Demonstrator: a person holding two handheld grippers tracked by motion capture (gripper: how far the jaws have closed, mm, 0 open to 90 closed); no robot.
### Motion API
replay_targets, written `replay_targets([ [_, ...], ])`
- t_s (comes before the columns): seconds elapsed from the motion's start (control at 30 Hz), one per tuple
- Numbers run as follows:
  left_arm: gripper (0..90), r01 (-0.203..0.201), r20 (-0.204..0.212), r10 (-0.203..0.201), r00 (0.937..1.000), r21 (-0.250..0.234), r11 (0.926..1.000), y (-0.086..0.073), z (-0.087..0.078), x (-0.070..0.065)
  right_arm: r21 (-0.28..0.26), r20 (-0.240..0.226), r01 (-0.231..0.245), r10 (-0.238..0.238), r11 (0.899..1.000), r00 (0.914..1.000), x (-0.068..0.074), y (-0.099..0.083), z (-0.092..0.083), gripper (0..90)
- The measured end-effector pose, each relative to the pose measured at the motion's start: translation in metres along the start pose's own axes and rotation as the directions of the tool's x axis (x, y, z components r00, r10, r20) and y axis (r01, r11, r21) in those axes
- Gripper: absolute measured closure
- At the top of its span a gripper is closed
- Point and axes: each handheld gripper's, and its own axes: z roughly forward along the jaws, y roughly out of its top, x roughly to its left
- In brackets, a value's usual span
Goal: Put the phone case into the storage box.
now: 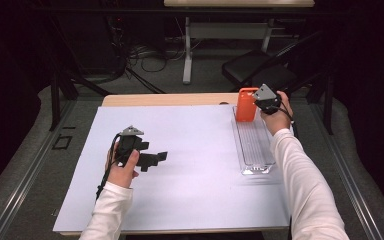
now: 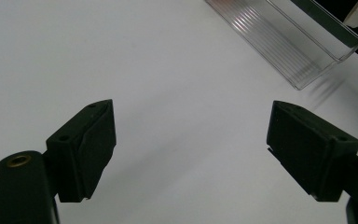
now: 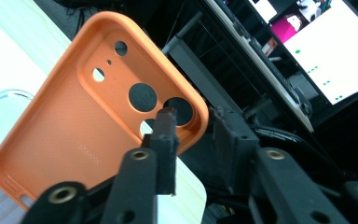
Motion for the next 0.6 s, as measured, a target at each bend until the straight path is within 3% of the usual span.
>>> replay_targets([
  [0.1,16.2,-0.002,-0.001,0.002,1.0,-0.003,1.0,0.0003,-0.0002,0.0,0.002,0.0,-0.009,0.009,1.0,1.0,-0.0012,-0.0008,-0.0013,61.5],
  [0.6,16.2,-0.005,0.001,0.005,1.0,-0.001,1.0,0.0007,-0.0006,-0.0012,0.004,-0.031,-0.026,0.026,1.0,0.9992,-0.0002,0.0018,-0.0062,54.0],
])
